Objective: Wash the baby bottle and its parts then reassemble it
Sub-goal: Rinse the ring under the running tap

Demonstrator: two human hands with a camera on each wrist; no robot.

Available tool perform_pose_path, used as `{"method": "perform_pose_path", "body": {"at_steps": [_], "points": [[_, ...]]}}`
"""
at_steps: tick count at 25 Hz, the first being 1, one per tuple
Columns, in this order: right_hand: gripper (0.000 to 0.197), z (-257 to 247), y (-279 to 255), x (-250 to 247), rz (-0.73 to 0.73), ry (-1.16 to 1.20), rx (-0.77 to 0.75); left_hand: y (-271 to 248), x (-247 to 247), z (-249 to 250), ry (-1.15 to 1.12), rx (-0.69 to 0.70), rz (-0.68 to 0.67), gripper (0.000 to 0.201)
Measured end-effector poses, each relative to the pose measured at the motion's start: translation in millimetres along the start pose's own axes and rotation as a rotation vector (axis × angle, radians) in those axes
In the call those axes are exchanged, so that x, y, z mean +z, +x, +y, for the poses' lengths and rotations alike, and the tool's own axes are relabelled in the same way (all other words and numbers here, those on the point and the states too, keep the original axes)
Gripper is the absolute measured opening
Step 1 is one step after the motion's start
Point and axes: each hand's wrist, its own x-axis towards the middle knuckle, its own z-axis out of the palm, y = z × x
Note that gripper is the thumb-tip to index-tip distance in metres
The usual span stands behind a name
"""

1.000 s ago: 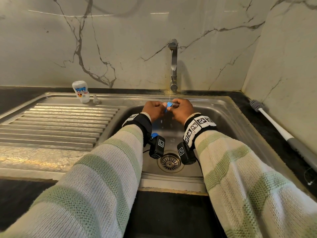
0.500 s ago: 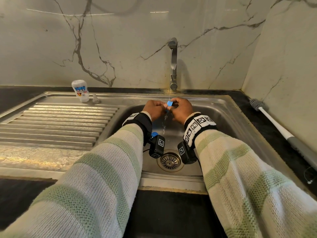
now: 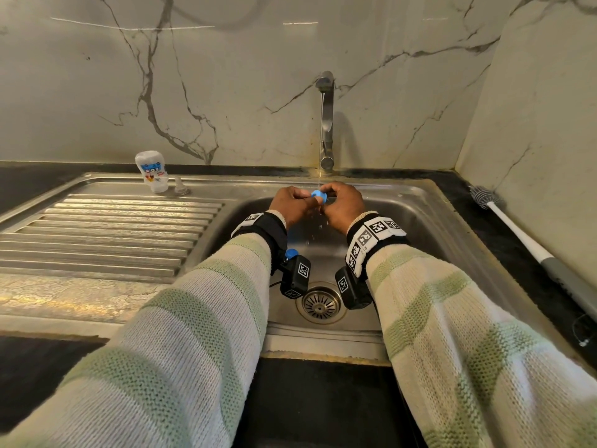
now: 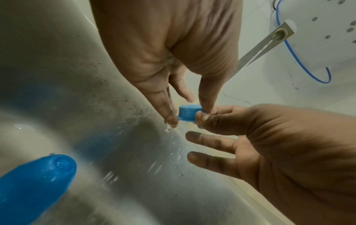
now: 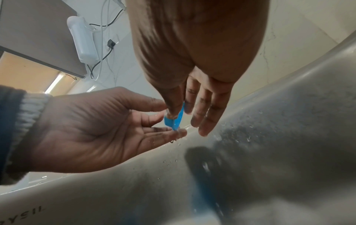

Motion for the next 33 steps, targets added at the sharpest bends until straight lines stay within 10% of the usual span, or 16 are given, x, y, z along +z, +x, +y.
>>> {"method": "perform_pose_path", "body": {"at_steps": [12,28,33], "points": [[0.03,3.5,0.6,-0.8,-0.058,-0.036,0.046,-3.1,-2.2,4.0,0.026,0.077,0.098,0.049],[0.031,-7.9,-8.3,2.2,-0.201,0.106,0.198,0.5,-5.5,3.3,0.071,0.137,0.205,0.024],[0.017,-4.5,-3.0,4.7,-0.035,0.133,0.17,-0.1,-2.3,4.1,0.078,0.113,0.192,0.029]]}}
